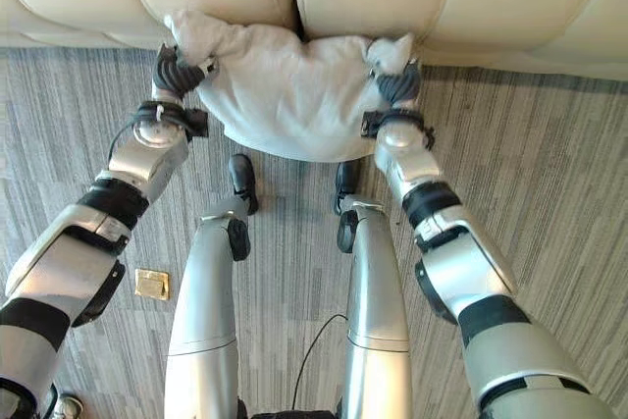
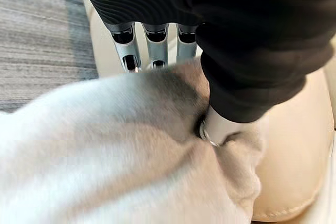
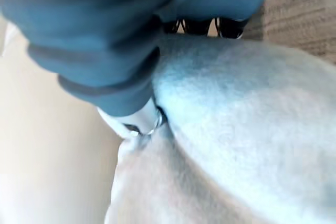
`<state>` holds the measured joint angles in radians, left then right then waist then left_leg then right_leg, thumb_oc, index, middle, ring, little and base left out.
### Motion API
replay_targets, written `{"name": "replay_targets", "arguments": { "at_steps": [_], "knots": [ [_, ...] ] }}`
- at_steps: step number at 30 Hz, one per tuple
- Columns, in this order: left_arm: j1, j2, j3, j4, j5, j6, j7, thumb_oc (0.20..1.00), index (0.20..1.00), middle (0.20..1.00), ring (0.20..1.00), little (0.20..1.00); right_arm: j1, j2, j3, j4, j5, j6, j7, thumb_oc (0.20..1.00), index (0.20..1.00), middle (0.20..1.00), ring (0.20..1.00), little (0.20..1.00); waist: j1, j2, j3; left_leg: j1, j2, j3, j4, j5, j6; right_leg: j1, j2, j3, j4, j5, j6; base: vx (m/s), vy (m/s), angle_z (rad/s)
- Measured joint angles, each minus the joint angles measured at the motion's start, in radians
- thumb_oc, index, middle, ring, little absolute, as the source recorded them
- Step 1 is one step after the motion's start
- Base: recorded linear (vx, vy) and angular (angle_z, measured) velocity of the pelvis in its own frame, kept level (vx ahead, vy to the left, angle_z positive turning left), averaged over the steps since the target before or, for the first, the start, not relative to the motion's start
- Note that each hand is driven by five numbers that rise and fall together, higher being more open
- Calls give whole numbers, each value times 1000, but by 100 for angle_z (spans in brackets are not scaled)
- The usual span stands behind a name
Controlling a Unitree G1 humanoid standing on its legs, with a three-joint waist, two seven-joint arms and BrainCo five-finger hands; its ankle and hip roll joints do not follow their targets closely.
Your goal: Pick up all the scattered cushions and arrange them neatly on the sofa.
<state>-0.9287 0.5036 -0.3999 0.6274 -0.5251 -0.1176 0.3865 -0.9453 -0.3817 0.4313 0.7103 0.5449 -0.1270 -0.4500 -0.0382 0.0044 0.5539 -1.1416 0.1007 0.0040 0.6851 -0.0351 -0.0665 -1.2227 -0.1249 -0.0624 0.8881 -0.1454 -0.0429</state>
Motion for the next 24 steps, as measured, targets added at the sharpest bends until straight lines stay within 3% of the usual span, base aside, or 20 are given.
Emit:
{"name": "replay_targets", "arguments": {
  "at_steps": [1,2,3,6,7,10,12,15,21,24],
  "knots": [
    [66,-7,9,-40,2,-17,2,200,200,200,200,200,64,1,1,-34,-14,-5,8,200,200,200,200,200,0,4,-6,41,0,2,-20,4,-4,43,2,-1,-22,4,-5,10,29,-8],
    [168,-26,24,-109,6,-38,6,200,200,200,200,200,170,4,-13,-97,-29,-6,24,200,200,200,200,200,1,9,-66,64,0,6,-34,-4,-4,69,3,-1,-46,-2,1,10,38,-8],
    [224,-30,48,-166,8,-38,5,200,200,200,200,200,233,-5,-37,-148,-43,-5,40,200,200,200,200,200,-2,14,-85,84,0,11,-45,-5,-4,91,3,-2,-62,0,4,31,46,-7],
    [450,-92,159,-390,45,-40,-14,200,200,200,200,200,462,-4,-110,-379,-93,-5,106,200,200,200,200,200,-10,8,-50,295,-2,35,-150,-3,-4,298,3,2,-167,17,16,20,11,-12],
    [557,-116,161,-419,57,-58,-27,200,200,200,200,200,565,-7,-106,-418,-112,-21,133,200,200,200,200,200,-15,6,-114,362,-3,40,-185,-6,1,365,5,3,-210,20,26,99,-1,-17],
    [708,-118,175,-511,88,-65,-72,200,200,200,200,200,729,-31,-138,-575,-157,-26,187,200,200,200,200,200,-26,-6,-150,529,-12,60,-295,6,7,520,3,4,-305,32,48,131,-6,-9],
    [789,-118,202,-531,122,-61,-112,200,200,200,200,200,795,-35,-168,-646,-195,-21,236,200,200,200,200,200,-36,-9,-150,660,-14,66,-368,16,10,650,7,1,-374,42,60,257,-4,-9],
    [899,-114,205,-540,154,-62,-156,200,200,200,200,200,860,-51,-188,-685,-244,-31,289,200,200,200,200,200,-40,-21,-222,796,-10,84,-462,22,16,777,15,3,-466,42,82,159,1,-12],
    [1023,-111,206,-606,201,-47,-215,200,200,200,200,200,984,-46,-257,-767,-311,-32,353,200,200,200,200,200,-44,-27,-273,993,-6,99,-628,66,20,961,34,-8,-610,77,90,171,-11,-6],
    [1083,-114,208,-631,201,-45,-226,200,200,200,200,200,1039,-47,-255,-775,-320,-19,373,200,200,200,200,200,-46,-20,-337,1067,2,118,-679,74,15,1041,49,-2,-683,96,90,114,-84,-15]
  ]
}}
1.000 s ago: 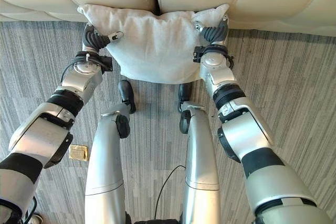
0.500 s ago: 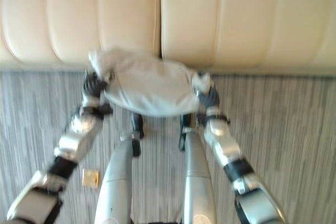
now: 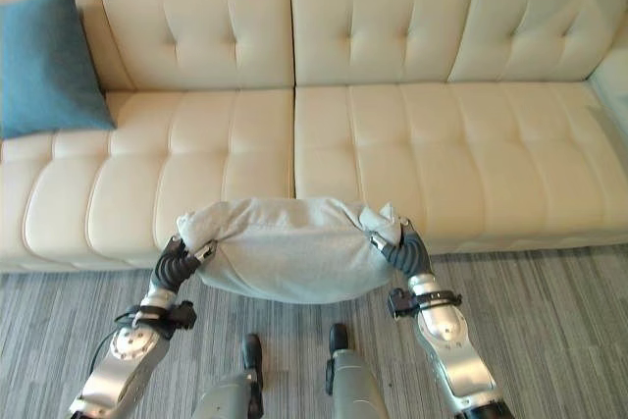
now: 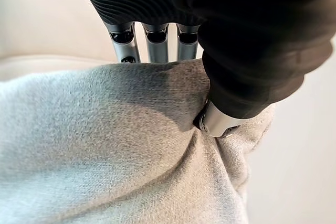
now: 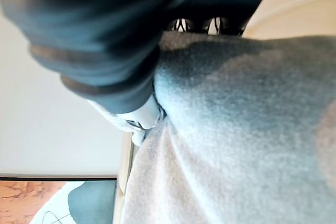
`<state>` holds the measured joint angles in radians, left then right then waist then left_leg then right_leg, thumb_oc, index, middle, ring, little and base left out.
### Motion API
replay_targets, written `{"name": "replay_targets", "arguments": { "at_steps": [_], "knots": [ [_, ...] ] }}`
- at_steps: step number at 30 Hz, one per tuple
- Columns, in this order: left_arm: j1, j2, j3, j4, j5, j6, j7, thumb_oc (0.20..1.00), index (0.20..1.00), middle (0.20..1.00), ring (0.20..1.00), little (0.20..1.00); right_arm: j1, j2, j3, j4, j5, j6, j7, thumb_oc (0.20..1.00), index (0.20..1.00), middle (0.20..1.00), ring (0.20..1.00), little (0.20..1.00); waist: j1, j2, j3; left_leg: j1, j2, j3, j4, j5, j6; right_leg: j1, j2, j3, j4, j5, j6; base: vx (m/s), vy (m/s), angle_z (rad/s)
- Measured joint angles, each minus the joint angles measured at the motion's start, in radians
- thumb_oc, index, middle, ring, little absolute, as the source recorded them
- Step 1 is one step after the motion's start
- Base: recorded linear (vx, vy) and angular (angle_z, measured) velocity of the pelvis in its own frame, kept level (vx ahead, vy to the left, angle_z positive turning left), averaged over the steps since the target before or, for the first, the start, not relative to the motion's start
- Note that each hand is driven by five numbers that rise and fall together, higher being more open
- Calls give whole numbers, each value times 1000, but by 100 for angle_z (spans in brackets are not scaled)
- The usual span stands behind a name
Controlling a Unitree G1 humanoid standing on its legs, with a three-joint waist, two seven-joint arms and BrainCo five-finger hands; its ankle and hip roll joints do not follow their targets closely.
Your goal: Pick up all the scattered cushions and arrange them neatly on the sofa.
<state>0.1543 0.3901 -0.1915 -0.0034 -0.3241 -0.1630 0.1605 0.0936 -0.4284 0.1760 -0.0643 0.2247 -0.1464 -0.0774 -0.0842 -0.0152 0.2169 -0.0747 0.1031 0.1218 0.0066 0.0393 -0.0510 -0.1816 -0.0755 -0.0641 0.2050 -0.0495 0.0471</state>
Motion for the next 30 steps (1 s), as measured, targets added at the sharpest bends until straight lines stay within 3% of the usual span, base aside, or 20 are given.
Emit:
{"name": "replay_targets", "arguments": {
  "at_steps": [6,10,12,14,15,16,17,20,24,27,29,30],
  "knots": [
    [3,-5,0,2,0,5,-5,200,200,200,200,200,2,-2,-1,7,-9,7,2,200,200,200,200,200,-10,9,-46,47,7,0,-15,1,-1,75,16,-5,-65,25,-7,47,-135,1],
    [4,-14,-1,15,0,15,-9,200,200,200,200,200,3,-3,1,11,-10,18,1,200,200,200,200,200,-2,9,-48,18,20,-4,70,3,-4,92,29,-9,-61,3,-8,29,-192,6],
    [4,-17,-1,18,0,19,-17,200,200,200,200,200,12,-4,0,13,-9,19,0,200,200,200,200,200,6,-3,-49,-47,34,-11,202,9,-12,74,37,-17,-12,-35,-41,72,-126,22],
    [7,-18,-3,20,1,26,-30,200,200,200,200,200,20,-4,-3,13,-9,18,-2,200,200,200,200,200,15,-9,-47,-86,42,-5,249,46,-12,67,35,-23,2,-50,-74,167,-61,22],
    [4,-18,-4,24,1,30,-41,200,200,200,200,200,20,-3,-8,17,-9,21,-2,200,200,200,200,200,14,-13,-43,-169,44,10,359,67,-12,60,32,-18,-8,-49,-87,333,21,26],
    [2,-25,-7,26,2,35,-45,200,200,200,200,200,23,-1,-18,16,-9,24,-2,200,200,200,200,200,14,-23,-38,-211,37,58,383,5,-7,60,17,-19,-30,-46,-96,243,46,14],
    [4,-27,-7,26,1,36,-47,200,200,200,200,200,23,-1,-22,15,-9,23,-1,200,200,200,200,200,20,-31,-34,-207,24,82,352,-4,1,59,11,-13,-38,-44,-100,329,48,-3],
    [7,-40,-10,37,25,41,-60,200,200,200,200,200,35,2,-31,17,-9,24,-3,200,200,200,200,200,39,-17,-31,-213,-10,137,148,-18,-20,79,18,-8,-76,-36,-108,311,64,-2],
    [22,-63,-5,50,29,52,-62,200,200,200,200,200,51,3,-30,17,-10,29,-4,200,200,200,200,200,72,10,-33,-217,-18,105,34,-4,-34,111,49,8,-92,-35,-96,320,99,-22],
    [42,-74,-3,50,30,53,-62,200,200,200,200,200,60,6,-31,15,-20,35,-1,200,200,200,200,200,85,29,-41,-164,-24,74,34,7,-13,137,52,61,-81,-71,-42,428,166,-57],
    [40,-66,-1,49,30,57,-62,200,200,200,200,200,67,8,-27,11,-30,39,1,200,200,200,200,200,88,12,-44,-164,-48,93,78,7,-7,140,13,78,-55,-112,-14,225,114,-44],
    [34,-53,0,43,30,53,-62,200,200,200,200,200,82,14,-27,-4,-30,40,2,200,200,200,200,200,86,-6,-45,-161,-60,135,106,11,87,138,-21,68,11,-151,24,324,199,-32]
  ]
}}
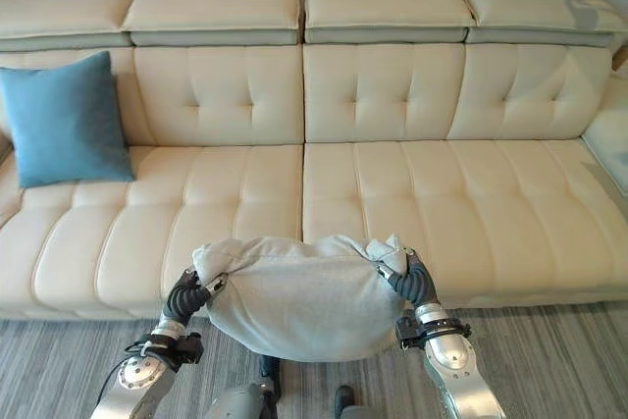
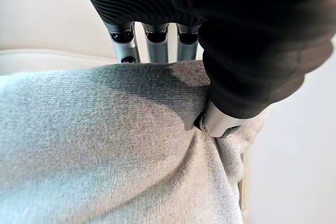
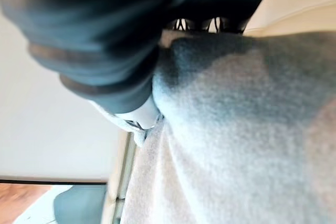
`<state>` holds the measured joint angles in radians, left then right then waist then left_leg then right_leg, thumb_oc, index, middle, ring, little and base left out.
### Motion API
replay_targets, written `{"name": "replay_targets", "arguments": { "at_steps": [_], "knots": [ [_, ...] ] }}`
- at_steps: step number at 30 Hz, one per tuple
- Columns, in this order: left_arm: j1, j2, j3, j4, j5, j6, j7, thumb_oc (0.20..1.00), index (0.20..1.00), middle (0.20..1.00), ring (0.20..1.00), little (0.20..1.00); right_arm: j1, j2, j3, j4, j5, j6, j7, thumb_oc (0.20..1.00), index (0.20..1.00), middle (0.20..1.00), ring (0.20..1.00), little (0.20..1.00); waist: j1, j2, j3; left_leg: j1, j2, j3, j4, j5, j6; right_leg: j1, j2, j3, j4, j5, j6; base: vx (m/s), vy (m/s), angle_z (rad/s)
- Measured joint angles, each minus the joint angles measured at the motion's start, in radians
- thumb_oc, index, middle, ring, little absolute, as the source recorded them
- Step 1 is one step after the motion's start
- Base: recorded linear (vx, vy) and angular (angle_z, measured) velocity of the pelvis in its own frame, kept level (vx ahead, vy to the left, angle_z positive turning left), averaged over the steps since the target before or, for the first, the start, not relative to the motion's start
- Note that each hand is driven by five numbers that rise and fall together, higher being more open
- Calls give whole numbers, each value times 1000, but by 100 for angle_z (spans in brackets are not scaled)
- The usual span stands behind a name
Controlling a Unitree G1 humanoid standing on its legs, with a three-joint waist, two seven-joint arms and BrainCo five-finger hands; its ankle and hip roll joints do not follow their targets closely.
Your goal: Pick up all the scattered cushions and arrange them neatly on the sofa.
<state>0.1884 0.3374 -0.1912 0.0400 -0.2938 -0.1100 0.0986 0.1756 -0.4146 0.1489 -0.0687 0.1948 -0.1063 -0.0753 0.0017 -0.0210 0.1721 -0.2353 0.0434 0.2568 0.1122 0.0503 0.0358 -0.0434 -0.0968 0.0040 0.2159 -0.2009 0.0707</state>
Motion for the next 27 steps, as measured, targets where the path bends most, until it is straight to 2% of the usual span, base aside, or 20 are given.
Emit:
{"name": "replay_targets", "arguments": {
  "at_steps": [2,3,5,6,7,8,9,10,11,14,15,16,17,18,19,20,21,22,23,27],
  "knots": [
    [-12,38,8,1,0,0,1,200,200,200,200,200,-1,29,7,-2,0,5,10,200,200,200,200,200,4,-62,-12,11,-47,36,26,-35,39,-31,-56,-1,147,-36,28,272,195,-22],
    [-18,51,8,1,0,-1,2,200,200,200,200,200,-10,35,10,-3,-1,6,11,200,200,200,200,200,7,-76,-15,10,-51,43,35,-46,50,-33,-66,1,162,-35,34,189,151,-17],
    [-31,72,14,4,0,6,7,200,200,200,200,200,-34,36,18,-4,-1,8,13,200,200,200,200,200,9,-80,-14,19,-51,56,56,-43,61,-48,-71,4,210,-49,66,134,133,-10],
    [-44,87,18,4,1,6,12,200,200,200,200,200,-59,39,28,-4,-2,10,13,200,200,200,200,200,9,-90,-14,38,-56,60,49,-54,72,-64,-74,8,236,-2,71,158,124,-17],
    [-44,94,26,4,1,6,18,200,200,200,200,200,-80,45,34,-4,-4,10,13,200,200,200,200,200,12,-88,-13,52,-53,64,40,-53,73,-76,-77,6,267,2,80,184,111,-27],
    [-51,98,38,4,2,6,21,200,200,200,200,200,-95,54,37,-4,-7,9,14,200,200,200,200,200,9,-86,-12,65,-50,64,36,-61,83,-91,-79,-3,301,8,78,247,126,-28],
    [-51,96,40,3,3,4,23,200,200,200,200,200,-104,54,38,-4,-7,9,17,200,200,200,200,200,14,-81,-9,81,-48,50,21,-86,112,-102,-76,-9,319,-7,78,222,91,-28],
    [-52,95,42,6,4,1,26,200,200,200,200,200,-105,58,38,-1,-9,9,20,200,200,200,200,200,17,-78,-6,94,-48,57,11,-71,90,-106,-80,-13,320,-12,81,272,71,-33],
    [-52,71,46,7,4,0,33,200,200,200,200,200,-116,46,38,0,-9,10,21,200,200,200,200,200,7,-53,4,129,-41,57,-29,-59,85,-133,-77,-38,271,-23,66,217,14,-11],
    [-48,59,45,7,5,-7,31,200,200,200,200,200,-105,28,39,2,-8,9,24,200,200,200,200,200,-20,-32,13,138,-27,31,-34,-82,84,-181,-73,-80,91,40,64,153,-19,5],
    [-52,44,45,17,5,-10,32,200,200,200,200,200,-98,26,39,8,-8,9,23,200,200,200,200,200,-28,-26,16,152,-22,27,-51,-73,72,-201,-67,-85,11,92,75,97,-22,21],
    [-48,38,43,23,5,-9,32,200,200,200,200,200,-95,28,39,16,-8,10,24,200,200,200,200,200,-25,-32,15,164,-25,29,-62,-53,43,-199,-66,-88,-62,159,70,105,-32,28],
    [-42,42,43,21,6,-10,29,200,200,200,200,200,-84,30,39,17,-8,10,23,200,200,200,200,200,-29,-51,15,175,-40,18,-69,-58,30,-196,-72,-84,-96,234,60,168,-101,46],
    [-35,33,40,25,10,-9,27,200,200,200,200,200,-81,32,38,34,-7,9,25,200,200,200,200,200,-38,-54,23,187,-40,-23,-73,-70,16,-168,-59,-57,-103,295,38,139,-134,65],
    [-24,23,32,19,11,-8,24,200,200,200,200,200,-80,29,37,49,-7,10,21,200,200,200,200,200,-42,-42,20,185,-18,-58,-73,-72,-2,-145,-34,-65,-119,287,41,129,-159,57],
    [-24,21,32,19,12,-9,21,200,200,200,200,200,-83,23,35,49,-7,10,22,200,200,200,200,200,-42,-39,21,185,-10,-61,-73,-67,-14,-140,-23,-79,-136,289,39,66,-92,43],
    [-25,18,34,19,13,-9,20,200,200,200,200,200,-90,12,36,48,-7,10,26,200,200,200,200,200,-31,-28,23,184,11,-83,-83,-49,-32,-127,-1,-100,-152,295,27,86,-101,20],
    [-25,18,34,19,13,-9,20,200,200,200,200,200,-90,12,36,48,-7,10,26,200,200,200,200,200,-31,-28,22,185,11,-83,-83,-48,-33,-127,0,-100,-153,296,26,162,-143,28],
    [-23,11,35,19,14,-9,19,200,200,200,200,200,-101,2,35,48,-7,9,26,200,200,200,200,200,-19,-19,23,185,36,-99,-94,-33,-54,-109,23,-126,-174,297,4,163,-143,29],
    [-28,9,36,16,14,-9,19,200,200,200,200,200,-122,-12,34,37,-7,8,28,200,200,200,200,200,-19,0,16,205,58,-141,-122,-15,-80,-49,47,-178,-234,304,-18,112,-104,32]
  ]
}}
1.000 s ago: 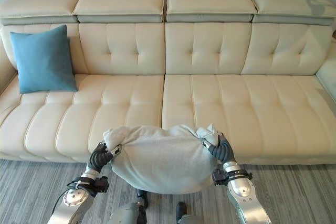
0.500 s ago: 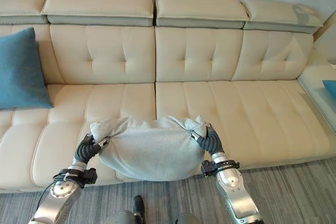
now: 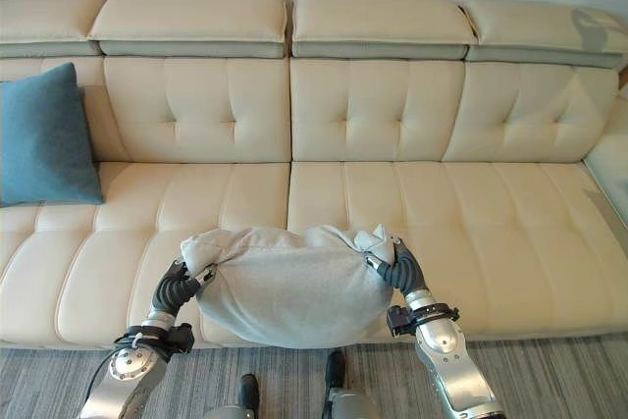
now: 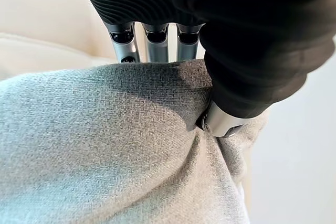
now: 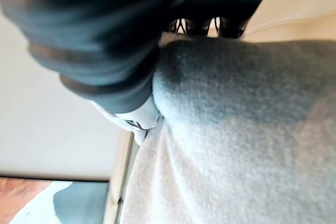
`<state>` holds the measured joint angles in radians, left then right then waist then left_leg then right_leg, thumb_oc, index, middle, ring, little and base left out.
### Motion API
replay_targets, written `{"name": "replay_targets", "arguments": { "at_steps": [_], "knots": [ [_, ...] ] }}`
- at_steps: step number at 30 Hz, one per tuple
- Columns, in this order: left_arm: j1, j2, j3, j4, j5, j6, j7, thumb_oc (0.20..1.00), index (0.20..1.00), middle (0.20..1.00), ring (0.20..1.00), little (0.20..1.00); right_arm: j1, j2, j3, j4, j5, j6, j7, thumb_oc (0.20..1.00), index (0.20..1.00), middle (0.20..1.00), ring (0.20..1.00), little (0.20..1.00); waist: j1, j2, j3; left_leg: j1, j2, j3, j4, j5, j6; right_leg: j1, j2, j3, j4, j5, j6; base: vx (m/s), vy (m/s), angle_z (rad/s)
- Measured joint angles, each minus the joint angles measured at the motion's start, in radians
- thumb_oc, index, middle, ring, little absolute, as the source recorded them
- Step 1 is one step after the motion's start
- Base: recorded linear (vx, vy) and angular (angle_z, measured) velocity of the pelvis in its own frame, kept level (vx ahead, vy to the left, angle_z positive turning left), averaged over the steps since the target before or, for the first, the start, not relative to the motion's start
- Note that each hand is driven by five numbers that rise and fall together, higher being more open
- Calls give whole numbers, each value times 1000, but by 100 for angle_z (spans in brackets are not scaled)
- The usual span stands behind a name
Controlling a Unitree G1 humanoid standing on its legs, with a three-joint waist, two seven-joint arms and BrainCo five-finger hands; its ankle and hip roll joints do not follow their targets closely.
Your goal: Pick up all the scattered cushions and arrange them neatly on the sofa.
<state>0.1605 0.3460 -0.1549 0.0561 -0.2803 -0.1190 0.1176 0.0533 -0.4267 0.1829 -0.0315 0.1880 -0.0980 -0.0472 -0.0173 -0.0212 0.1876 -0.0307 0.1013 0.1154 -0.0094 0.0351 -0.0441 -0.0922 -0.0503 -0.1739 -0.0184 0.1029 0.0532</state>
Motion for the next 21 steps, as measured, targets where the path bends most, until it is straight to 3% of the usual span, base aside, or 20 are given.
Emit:
{"name": "replay_targets", "arguments": {
  "at_steps": [9,14,17,21],
  "knots": [
    [-142,10,7,1,-2,-7,106,200,200,200,200,200,-256,-20,43,20,-3,7,-79,200,200,200,200,200,27,27,-8,-9,-6,-26,-21,16,-14,18,5,-25,-62,25,-16,37,-65,10],
    [-411,50,-23,151,9,-21,229,200,200,200,200,200,-538,-15,107,175,-15,-12,-184,200,200,200,200,200,26,35,-8,-94,-9,-42,-13,38,-16,-59,2,-38,-58,45,-24,-127,-27,9],
    [-655,81,-102,324,48,-28,315,200,200,200,200,200,-738,-22,132,365,-22,-17,-260,200,200,200,200,200,30,47,-2,-174,-15,-54,-13,69,-17,-133,-8,-50,-53,71,-41,-81,-15,13],
    [-878,105,-213,469,108,-36,380,200,200,200,200,200,-886,-56,162,533,-30,-23,-328,200,200,200,200,200,34,73,16,-251,-24,-69,-15,89,-18,-208,-13,-53,-48,78,-27,-19,-12,7]
  ]
}}
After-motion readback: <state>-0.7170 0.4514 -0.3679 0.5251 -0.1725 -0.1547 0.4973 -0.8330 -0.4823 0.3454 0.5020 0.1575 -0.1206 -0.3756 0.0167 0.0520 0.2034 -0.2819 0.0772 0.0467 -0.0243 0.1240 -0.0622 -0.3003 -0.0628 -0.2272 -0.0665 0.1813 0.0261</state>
